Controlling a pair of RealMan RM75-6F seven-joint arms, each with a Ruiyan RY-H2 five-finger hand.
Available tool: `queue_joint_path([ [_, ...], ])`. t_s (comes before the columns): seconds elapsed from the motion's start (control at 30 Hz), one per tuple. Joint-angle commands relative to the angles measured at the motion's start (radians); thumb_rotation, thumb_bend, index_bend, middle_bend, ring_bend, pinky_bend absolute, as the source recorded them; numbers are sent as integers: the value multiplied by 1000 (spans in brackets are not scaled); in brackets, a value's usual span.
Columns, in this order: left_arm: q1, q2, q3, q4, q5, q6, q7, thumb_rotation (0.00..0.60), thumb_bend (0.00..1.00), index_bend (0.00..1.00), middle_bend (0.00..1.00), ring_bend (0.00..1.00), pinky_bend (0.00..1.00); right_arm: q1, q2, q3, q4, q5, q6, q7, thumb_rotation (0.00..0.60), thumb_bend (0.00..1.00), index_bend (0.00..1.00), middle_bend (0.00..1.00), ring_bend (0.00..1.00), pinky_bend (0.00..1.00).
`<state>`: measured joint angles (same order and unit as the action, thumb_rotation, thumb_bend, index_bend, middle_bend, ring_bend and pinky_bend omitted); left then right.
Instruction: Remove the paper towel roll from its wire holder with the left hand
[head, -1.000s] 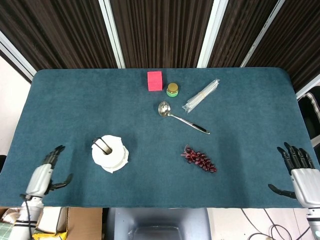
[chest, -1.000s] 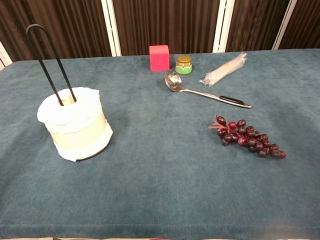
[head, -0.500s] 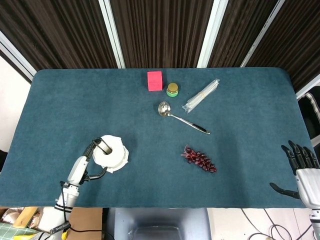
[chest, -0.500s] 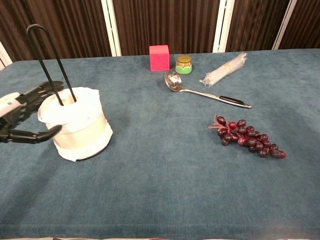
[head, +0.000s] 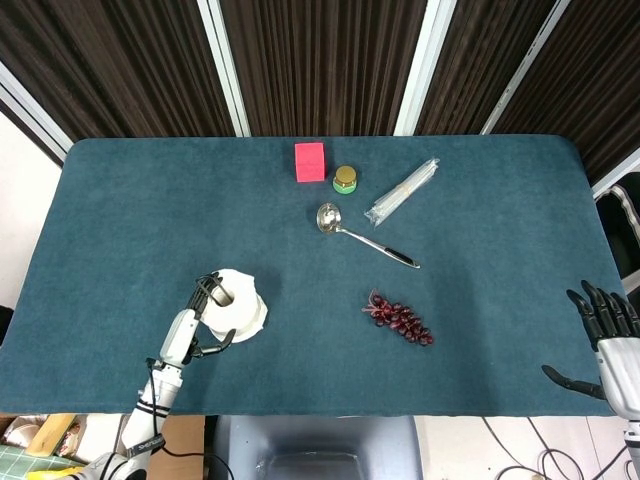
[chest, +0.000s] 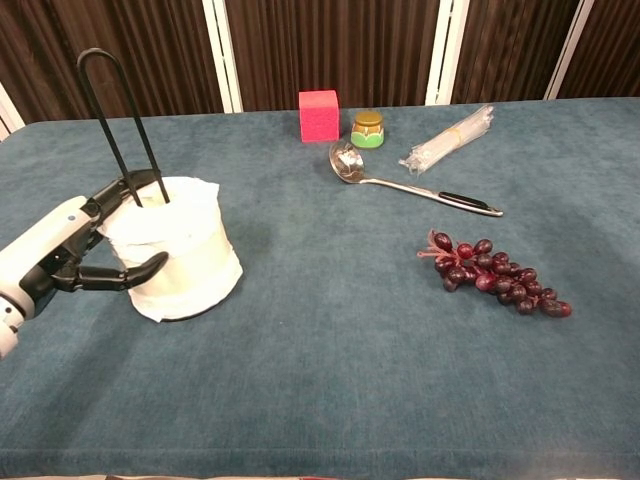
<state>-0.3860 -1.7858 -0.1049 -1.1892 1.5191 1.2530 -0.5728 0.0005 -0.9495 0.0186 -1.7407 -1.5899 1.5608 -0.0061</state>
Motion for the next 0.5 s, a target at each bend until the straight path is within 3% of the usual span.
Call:
queue_joint_path([
  [0.03,9,-32,-13,31,-9,41,-17,600,349,37,2,0,81,-1,1,-1,0,-3,1,3,600,137,0,0,0,82],
  [0.13,16,-55,-23,55,-9,80,-32,600,352,194,99,57,243,-1,0,-1,1,-3,0,1,600,138,0,0,0,82],
  [0.23,19,-67,-25,77,-2,108,-34,600,352,310,221,176,376,0,-1,-2,2,-4,-2,0,600,138,0,0,0,82],
  [0.37,20,-65,-27,78,4,132,-37,600,353,361,282,244,460,1,-2,-2,1,-2,-6,-4,600,138,0,0,0,82],
  [0.5,16,-38,-32,51,21,161,-19,600,353,364,289,251,474,1,-2,-3,1,-4,-7,-4,600,138,0,0,0,82],
])
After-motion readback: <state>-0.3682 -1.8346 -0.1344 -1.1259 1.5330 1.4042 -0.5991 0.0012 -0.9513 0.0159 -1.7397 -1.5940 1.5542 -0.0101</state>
